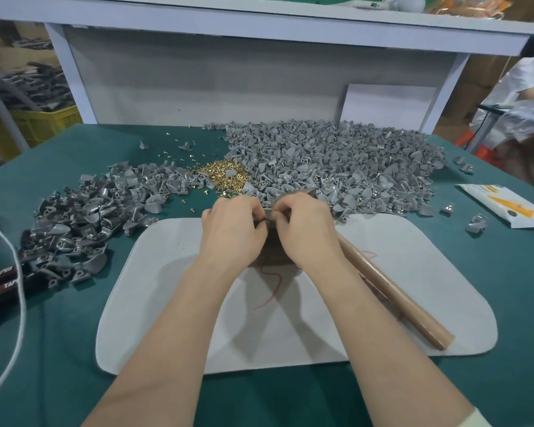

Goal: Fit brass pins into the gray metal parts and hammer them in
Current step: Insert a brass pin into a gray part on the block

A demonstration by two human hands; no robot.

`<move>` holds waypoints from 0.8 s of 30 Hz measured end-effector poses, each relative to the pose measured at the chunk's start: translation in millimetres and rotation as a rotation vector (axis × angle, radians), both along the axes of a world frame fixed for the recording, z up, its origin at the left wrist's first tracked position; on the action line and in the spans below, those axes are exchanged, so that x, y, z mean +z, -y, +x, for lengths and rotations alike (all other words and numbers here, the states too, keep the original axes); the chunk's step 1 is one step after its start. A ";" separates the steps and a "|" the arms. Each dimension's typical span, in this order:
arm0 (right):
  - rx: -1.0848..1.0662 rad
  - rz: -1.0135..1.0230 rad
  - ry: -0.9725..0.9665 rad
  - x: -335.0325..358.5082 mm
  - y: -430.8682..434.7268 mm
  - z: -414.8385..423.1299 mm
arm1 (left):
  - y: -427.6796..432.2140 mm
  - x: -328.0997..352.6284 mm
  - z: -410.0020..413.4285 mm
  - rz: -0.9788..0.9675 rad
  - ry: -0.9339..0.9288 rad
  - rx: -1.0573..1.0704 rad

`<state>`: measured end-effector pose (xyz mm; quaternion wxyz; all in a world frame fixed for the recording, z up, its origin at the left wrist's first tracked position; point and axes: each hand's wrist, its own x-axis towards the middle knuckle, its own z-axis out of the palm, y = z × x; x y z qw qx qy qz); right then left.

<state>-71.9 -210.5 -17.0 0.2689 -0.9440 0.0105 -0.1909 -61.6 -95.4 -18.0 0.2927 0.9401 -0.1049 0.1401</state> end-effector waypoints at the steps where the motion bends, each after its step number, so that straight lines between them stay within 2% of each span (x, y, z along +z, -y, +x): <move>1: 0.010 0.016 -0.020 0.2 1.4 0.2 | -0.5 0.3 -0.2 -0.005 -0.006 0.001; 5: -0.016 0.188 -0.018 6.1 18.5 -0.2 | -1.7 1.0 -0.6 -0.012 -0.015 0.021; 7: -0.137 0.153 -0.012 7.4 37.5 0.7 | -3.1 0.9 0.0 -0.019 -0.024 0.047; 10: -0.279 -0.083 -0.268 4.9 61.1 -2.4 | -4.2 1.3 0.5 -0.014 -0.037 0.065; 13: -0.222 -0.066 -0.433 -0.9 63.4 -0.7 | -5.1 1.4 -0.3 -0.012 -0.050 0.069; 24: -0.170 0.076 -0.354 -1.6 61.8 3.1 | 0.4 -3.4 0.8 -0.032 -0.033 0.069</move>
